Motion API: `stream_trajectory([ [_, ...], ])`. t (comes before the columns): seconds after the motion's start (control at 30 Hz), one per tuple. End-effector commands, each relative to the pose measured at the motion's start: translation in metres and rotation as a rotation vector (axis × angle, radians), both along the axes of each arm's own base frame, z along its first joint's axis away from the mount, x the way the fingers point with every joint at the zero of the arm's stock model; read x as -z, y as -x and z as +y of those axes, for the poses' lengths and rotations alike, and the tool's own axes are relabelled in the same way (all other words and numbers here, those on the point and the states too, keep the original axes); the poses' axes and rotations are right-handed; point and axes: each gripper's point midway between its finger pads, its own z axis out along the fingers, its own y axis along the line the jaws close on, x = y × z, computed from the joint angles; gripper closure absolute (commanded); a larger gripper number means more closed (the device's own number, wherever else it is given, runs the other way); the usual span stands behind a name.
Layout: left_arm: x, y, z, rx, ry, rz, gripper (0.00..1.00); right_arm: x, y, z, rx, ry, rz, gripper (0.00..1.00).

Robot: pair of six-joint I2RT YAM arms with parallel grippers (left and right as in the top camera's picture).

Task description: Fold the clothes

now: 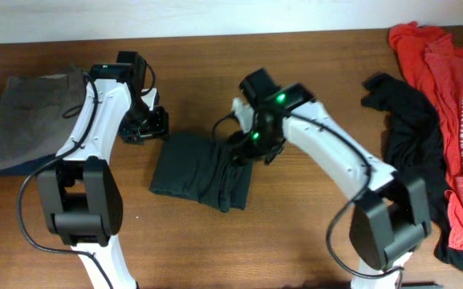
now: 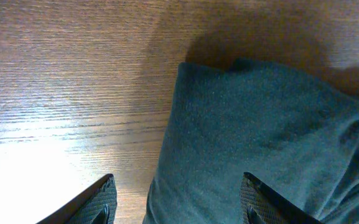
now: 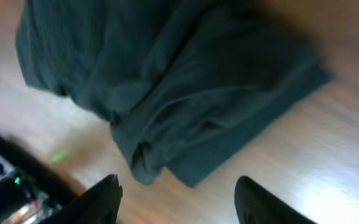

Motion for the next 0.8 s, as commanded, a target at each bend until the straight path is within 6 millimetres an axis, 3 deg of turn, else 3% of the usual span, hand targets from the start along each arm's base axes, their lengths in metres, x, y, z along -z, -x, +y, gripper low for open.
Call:
stream_trajectory([
  [0.0, 0.02, 0.009, 0.003, 0.046, -0.01, 0.073, 0.37, 0.022, 0.028, 0.023, -0.029, -0.074, 0.077, 0.37],
  [0.17, 0.031, 0.011, 0.002, 0.048, -0.011, 0.105, 0.37, 0.047, 0.039, 0.03, 0.005, -0.074, 0.094, 0.36],
  [0.3, 0.039, 0.015, 0.002, 0.049, -0.013, 0.133, 0.37, 0.053, 0.042, 0.034, 0.013, -0.082, 0.094, 0.36],
  [0.43, 0.049, 0.022, 0.002, 0.051, -0.014, 0.169, 0.37, 0.055, 0.041, 0.036, 0.006, -0.065, 0.07, 0.46],
  [0.6, 0.059, 0.034, 0.003, 0.052, -0.016, 0.206, 0.38, 0.062, 0.037, 0.033, 0.052, -0.034, 0.073, 0.52],
  [0.77, 0.066, 0.041, 0.002, 0.051, -0.013, 0.224, 0.38, 0.074, 0.038, 0.032, 0.067, -0.011, 0.1, 0.77],
])
